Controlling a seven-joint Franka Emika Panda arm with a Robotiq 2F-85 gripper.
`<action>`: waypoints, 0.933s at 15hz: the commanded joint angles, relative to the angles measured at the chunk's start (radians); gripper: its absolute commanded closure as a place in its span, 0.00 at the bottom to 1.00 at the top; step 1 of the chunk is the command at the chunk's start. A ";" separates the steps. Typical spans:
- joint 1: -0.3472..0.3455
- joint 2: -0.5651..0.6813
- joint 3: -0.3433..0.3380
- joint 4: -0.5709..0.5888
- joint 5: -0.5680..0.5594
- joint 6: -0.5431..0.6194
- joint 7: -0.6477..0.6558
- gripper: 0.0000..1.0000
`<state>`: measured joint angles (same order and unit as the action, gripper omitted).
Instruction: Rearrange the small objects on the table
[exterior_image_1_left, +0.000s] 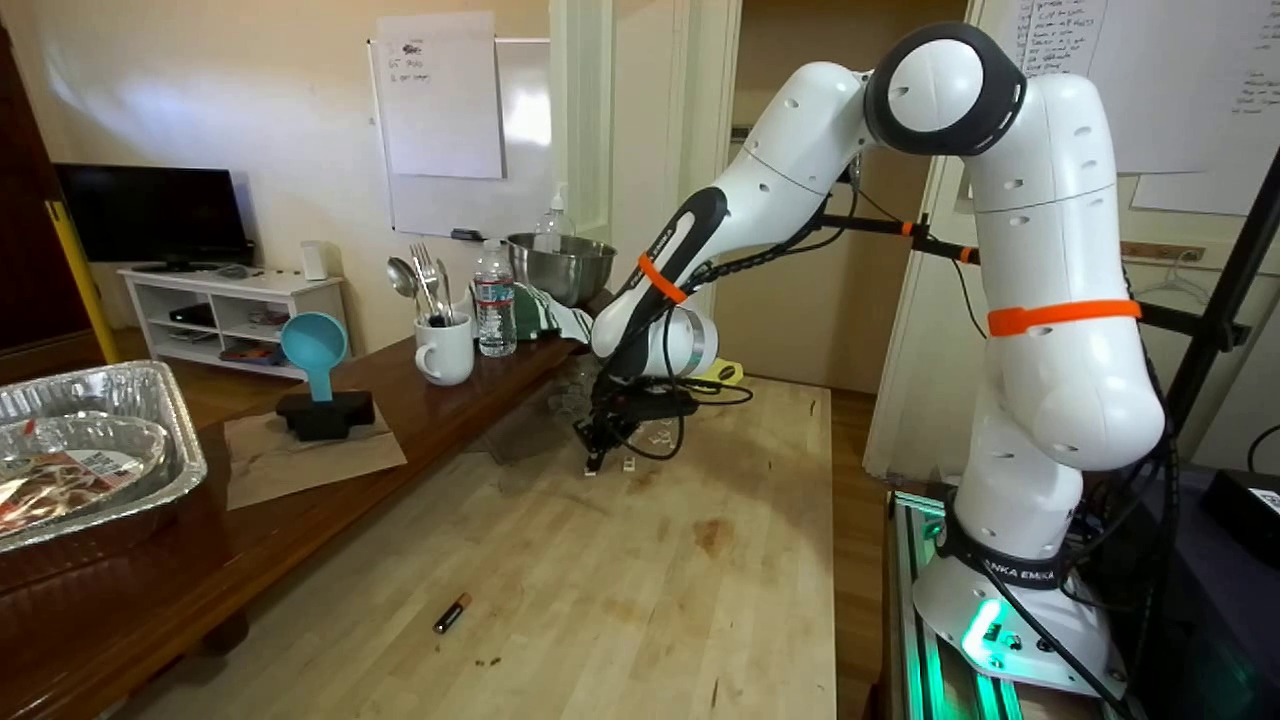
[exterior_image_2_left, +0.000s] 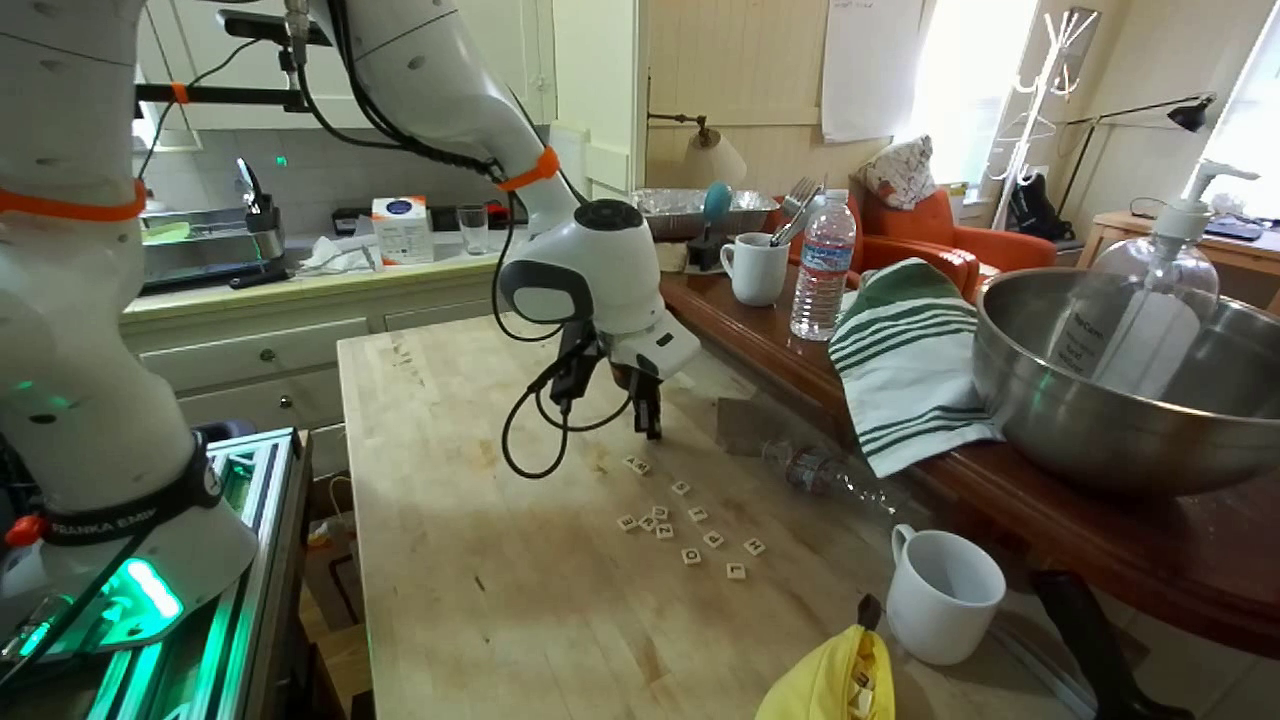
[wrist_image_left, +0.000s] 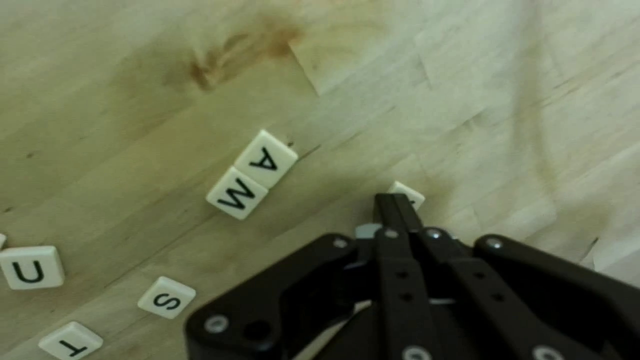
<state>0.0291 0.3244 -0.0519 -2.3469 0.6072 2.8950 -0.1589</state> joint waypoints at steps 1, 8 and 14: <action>0.029 -0.103 -0.010 -0.104 -0.049 0.004 -0.022 1.00; 0.030 -0.169 -0.014 -0.127 -0.227 -0.053 -0.172 1.00; -0.067 -0.114 0.055 -0.058 -0.373 -0.097 -0.375 1.00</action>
<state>0.0390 0.1821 -0.0523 -2.4445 0.3076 2.8371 -0.4395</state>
